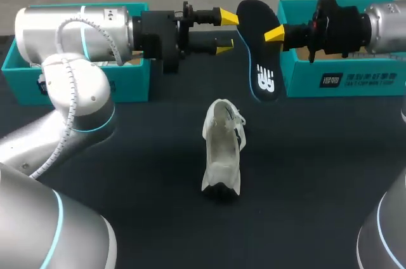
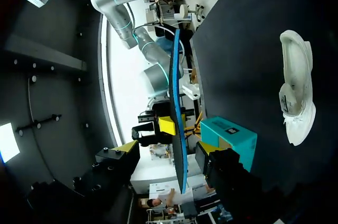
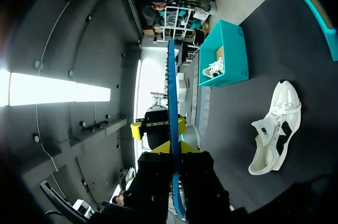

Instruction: Take the shoe out of the shoebox, open the shoe tongue, remove and reinsert the insole, then place the shoe into the shoebox

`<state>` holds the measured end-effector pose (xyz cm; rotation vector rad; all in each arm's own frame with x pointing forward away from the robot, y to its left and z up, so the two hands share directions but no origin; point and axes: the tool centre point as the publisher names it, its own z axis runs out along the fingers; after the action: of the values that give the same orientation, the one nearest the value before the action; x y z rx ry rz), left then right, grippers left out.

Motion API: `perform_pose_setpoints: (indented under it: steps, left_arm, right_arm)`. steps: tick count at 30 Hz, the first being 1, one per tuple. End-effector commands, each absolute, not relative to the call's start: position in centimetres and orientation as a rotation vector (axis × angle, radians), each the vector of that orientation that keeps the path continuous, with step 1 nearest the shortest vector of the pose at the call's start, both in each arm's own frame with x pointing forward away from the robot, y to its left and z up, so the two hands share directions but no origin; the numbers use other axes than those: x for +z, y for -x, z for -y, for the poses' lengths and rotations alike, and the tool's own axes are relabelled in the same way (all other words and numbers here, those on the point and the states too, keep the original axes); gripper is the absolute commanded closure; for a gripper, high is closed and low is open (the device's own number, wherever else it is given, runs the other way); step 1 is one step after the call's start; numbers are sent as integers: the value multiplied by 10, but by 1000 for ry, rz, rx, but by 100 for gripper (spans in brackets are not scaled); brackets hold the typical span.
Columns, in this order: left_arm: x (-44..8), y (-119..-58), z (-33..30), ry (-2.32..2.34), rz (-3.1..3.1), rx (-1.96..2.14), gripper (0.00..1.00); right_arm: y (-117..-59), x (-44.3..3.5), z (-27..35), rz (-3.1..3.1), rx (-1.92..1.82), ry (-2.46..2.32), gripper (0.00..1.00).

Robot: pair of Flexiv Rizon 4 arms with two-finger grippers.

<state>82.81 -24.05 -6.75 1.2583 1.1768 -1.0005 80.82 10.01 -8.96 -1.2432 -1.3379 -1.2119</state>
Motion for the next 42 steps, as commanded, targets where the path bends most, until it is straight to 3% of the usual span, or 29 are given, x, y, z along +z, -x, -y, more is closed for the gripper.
perform_pose_setpoints:
  steps: [1, 6, 18, 25, 33, 36, 42]
  left_arm:
    - [-68, -837, 263, -1248, -1151, -1019, 53]
    - [-68, -836, 276, -1250, -1140, -1035, 62]
    - [-77, -833, 285, -1250, -1156, -1035, 70]
    - [-81, -832, 289, -1247, -1175, -1026, 84]
    - [-87, -829, 293, -1254, -1185, -1033, 92]
    - [-89, -829, 292, -1251, -1191, -1035, 100]
    - [-91, -829, 290, -1235, -1215, -1048, 100]
  right_arm:
    - [-806, -88, -101, 1343, -1209, 1251, 100]
    - [-803, -88, -98, 1347, -1209, 1262, 100]
    - [-800, -88, -95, 1351, -1198, 1268, 100]
    - [-799, -88, -97, 1356, -1190, 1256, 100]
    - [-797, -89, -101, 1355, -1187, 1252, 100]
    - [-796, -90, -102, 1353, -1186, 1250, 100]
    - [-796, -90, -105, 1354, -1185, 1233, 99]
